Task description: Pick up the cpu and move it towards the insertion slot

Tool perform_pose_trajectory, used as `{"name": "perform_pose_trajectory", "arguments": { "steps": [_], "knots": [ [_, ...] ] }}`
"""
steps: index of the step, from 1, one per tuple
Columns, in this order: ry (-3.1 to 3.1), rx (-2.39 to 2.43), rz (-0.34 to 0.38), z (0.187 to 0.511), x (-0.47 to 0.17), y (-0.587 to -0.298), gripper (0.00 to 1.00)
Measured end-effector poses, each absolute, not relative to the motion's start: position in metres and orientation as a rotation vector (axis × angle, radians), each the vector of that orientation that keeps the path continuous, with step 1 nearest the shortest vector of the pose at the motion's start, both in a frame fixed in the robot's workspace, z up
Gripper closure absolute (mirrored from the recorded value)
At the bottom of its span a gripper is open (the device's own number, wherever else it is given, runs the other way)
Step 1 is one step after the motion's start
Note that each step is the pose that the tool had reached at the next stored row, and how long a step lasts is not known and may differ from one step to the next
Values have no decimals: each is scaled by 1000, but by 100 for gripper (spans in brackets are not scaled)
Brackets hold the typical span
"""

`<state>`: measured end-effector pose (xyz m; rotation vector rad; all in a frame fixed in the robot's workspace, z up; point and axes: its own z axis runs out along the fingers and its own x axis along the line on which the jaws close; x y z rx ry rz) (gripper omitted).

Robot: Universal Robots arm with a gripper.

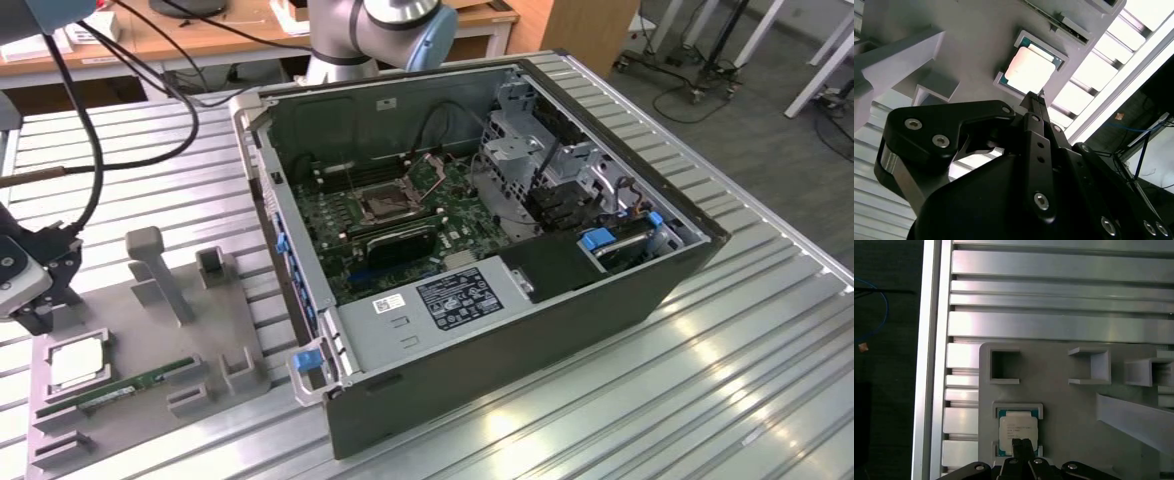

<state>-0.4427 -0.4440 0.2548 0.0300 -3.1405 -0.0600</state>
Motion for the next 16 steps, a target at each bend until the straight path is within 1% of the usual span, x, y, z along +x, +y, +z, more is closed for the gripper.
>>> {"name": "perform_pose_trajectory", "arguments": {
  "steps": [10,16],
  "knots": [
    [-3140,30,-60,244,-443,-445,89],
    [-3140,30,-60,243,-443,-445,89]
  ]
}}
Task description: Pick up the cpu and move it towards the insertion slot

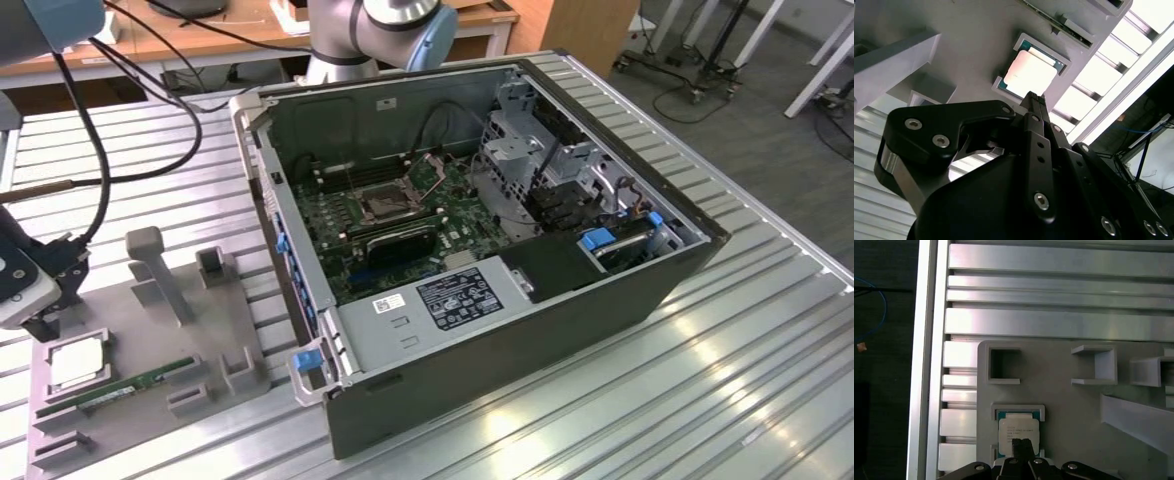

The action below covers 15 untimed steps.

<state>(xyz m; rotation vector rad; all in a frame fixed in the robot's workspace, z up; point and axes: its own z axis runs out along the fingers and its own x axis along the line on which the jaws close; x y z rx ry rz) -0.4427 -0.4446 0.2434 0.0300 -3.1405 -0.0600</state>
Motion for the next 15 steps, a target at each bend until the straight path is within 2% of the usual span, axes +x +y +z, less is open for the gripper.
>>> {"name": "perform_pose_trajectory", "arguments": {
  "steps": [15],
  "knots": [
    [-3141,30,-60,238,-443,-446,89]
  ]
}}
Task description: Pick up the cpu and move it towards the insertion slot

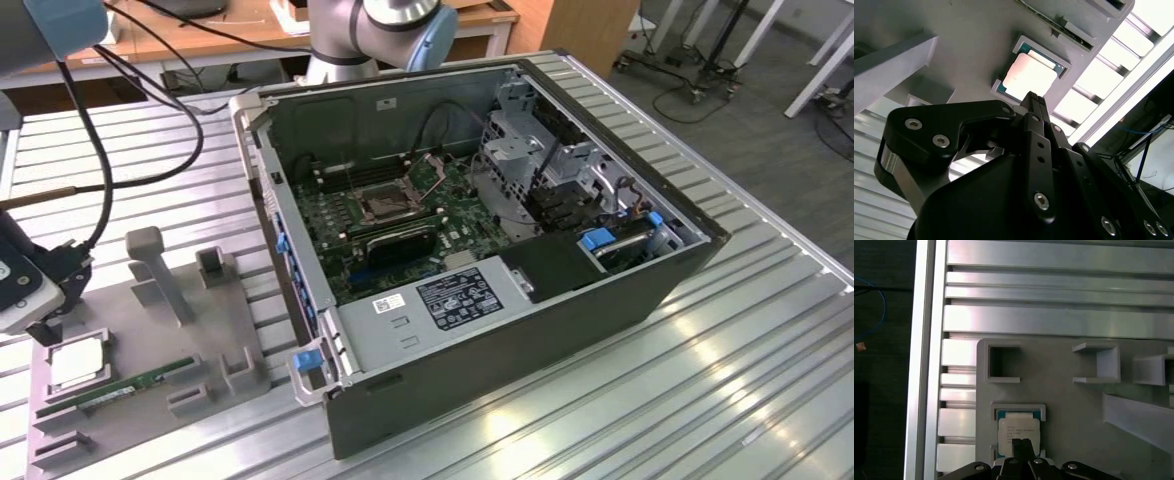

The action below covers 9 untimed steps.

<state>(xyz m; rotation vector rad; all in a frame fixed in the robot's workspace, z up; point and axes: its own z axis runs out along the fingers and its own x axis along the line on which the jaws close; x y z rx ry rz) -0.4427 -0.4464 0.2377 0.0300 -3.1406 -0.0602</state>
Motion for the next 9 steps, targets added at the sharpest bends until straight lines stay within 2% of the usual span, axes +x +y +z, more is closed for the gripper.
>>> {"name": "perform_pose_trajectory", "arguments": {
  "steps": [9],
  "knots": [
    [-3140,30,-60,236,-443,-448,89]
  ]
}}
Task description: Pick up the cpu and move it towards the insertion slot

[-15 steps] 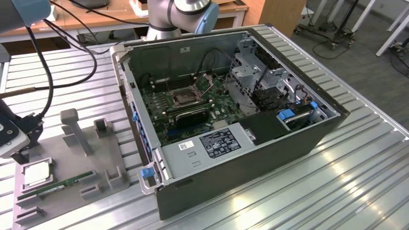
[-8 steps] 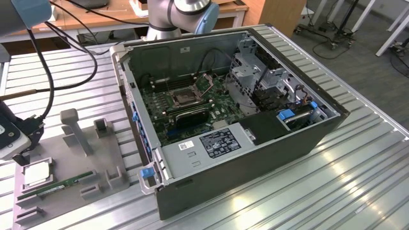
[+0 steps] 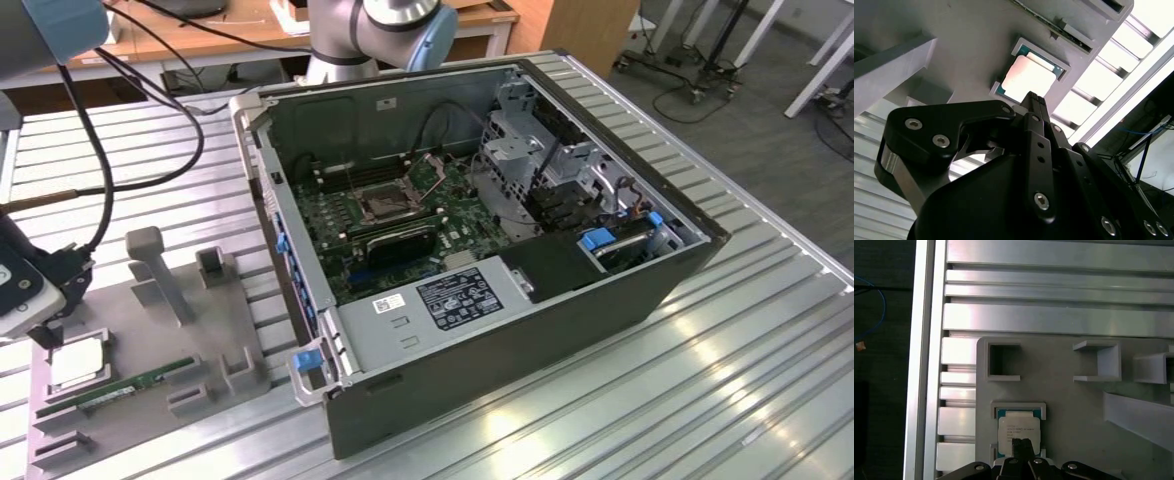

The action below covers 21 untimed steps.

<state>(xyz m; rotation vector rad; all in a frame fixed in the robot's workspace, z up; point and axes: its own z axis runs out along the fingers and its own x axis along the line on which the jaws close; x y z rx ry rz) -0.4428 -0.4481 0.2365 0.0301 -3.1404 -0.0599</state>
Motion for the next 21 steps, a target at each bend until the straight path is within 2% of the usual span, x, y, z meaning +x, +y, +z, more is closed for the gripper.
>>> {"name": "perform_pose_trajectory", "arguments": {
  "steps": [21],
  "knots": [
    [-3140,30,-59,234,-443,-450,89]
  ]
}}
